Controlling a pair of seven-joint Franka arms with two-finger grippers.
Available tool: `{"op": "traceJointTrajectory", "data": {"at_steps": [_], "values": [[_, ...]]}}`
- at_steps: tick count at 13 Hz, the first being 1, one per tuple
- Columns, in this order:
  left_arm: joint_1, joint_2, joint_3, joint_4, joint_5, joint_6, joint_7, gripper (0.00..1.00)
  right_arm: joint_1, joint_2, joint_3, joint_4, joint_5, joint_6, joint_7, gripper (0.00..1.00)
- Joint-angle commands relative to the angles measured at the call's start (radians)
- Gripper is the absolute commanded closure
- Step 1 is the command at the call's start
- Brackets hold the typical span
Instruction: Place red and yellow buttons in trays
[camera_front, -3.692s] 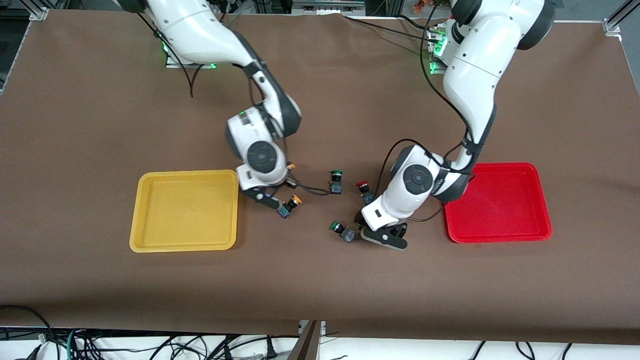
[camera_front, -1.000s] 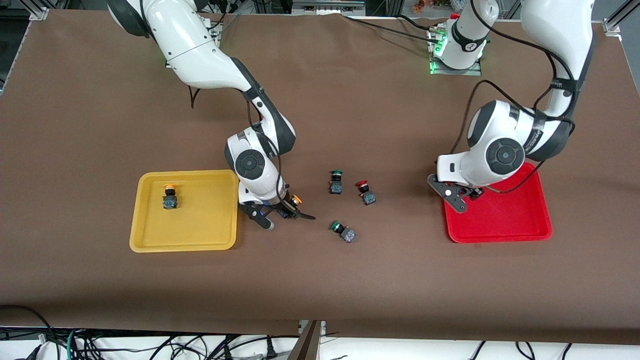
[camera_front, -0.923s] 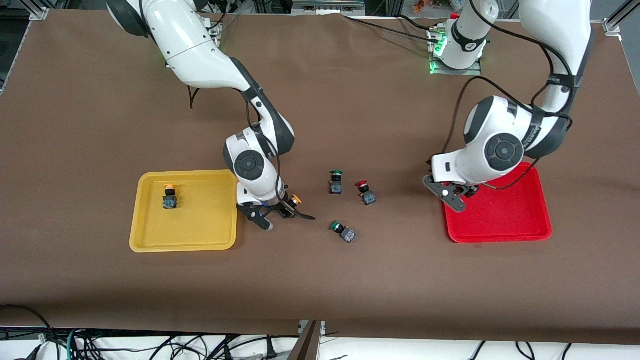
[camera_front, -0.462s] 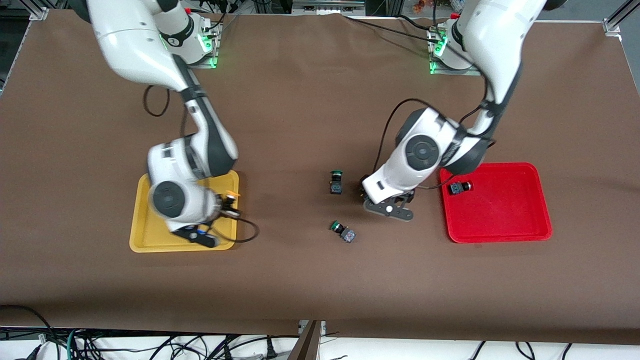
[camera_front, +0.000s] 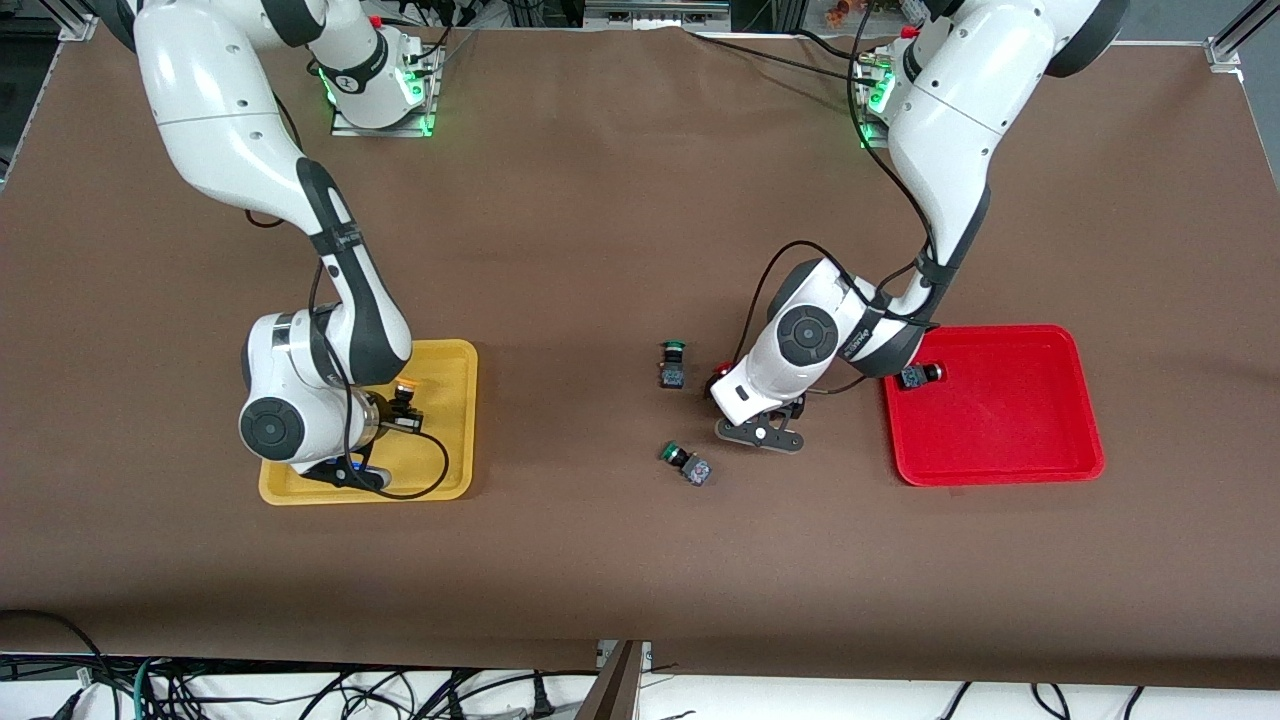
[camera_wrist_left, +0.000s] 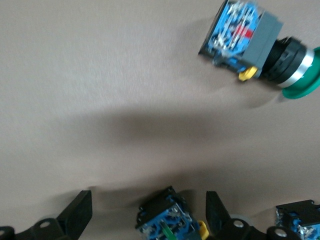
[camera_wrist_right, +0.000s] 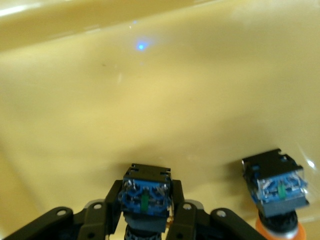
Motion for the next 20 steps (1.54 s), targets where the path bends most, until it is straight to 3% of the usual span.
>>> {"op": "traceJointTrajectory", "data": {"at_steps": [1, 3, 4, 5, 6, 7, 10, 12, 14, 15, 17, 20], "values": [[-0.032, -0.037, 0.001, -0.03, 0.011, -0.001, -0.143, 0.0, -0.01, -0.083, 0.01, -0.004, -0.002, -0.036, -0.038, 0.0], [-0.036, -0.037, 0.001, -0.033, 0.011, -0.009, -0.155, 0.0, -0.012, -0.126, 0.008, 0.065, -0.011, -0.149, -0.043, 0.0], [-0.036, -0.037, 0.001, -0.037, 0.015, -0.009, -0.147, 0.16, -0.015, -0.144, 0.005, 0.115, -0.011, -0.22, -0.059, 0.0], [-0.036, -0.038, 0.001, -0.039, 0.017, -0.011, -0.141, 0.56, -0.028, -0.167, 0.001, 0.16, -0.01, -0.304, -0.11, 0.0], [-0.039, -0.047, 0.001, -0.041, 0.017, -0.012, -0.139, 0.84, -0.047, -0.193, 0.001, 0.204, -0.01, -0.376, -0.171, 0.0], [-0.041, -0.053, 0.001, -0.039, 0.023, -0.03, -0.139, 0.96, -0.067, -0.215, 0.002, 0.246, -0.008, -0.433, -0.22, 0.0], [-0.018, -0.159, 0.007, -0.03, 0.025, -0.235, 0.028, 1.0, -0.07, -0.302, 0.001, 0.272, -0.007, -0.547, -0.228, 0.0], [0.071, -0.24, 0.004, -0.018, 0.023, -0.429, 0.296, 1.0, -0.072, -0.368, 0.001, 0.272, -0.008, -0.619, -0.224, 0.0], [0.185, -0.286, 0.002, -0.016, 0.015, -0.524, 0.658, 1.0, -0.076, -0.437, 0.008, 0.269, -0.013, -0.676, -0.21, 0.0], [0.254, -0.302, 0.002, -0.014, 0.014, -0.558, 0.856, 1.0, -0.078, -0.488, 0.01, 0.253, -0.017, -0.677, -0.198, 0.0], [0.388, -0.297, 0.001, -0.019, 0.005, -0.567, 1.209, 1.0, -0.084, -0.613, 0.016, 0.107, -0.037, -0.647, -0.197, 0.0], [0.425, -0.264, 0.007, -0.047, 0.073, -0.532, 1.408, 1.0, -0.142, -0.741, 0.04, 0.045, -0.056, -0.644, -0.21, 0.0]]}}
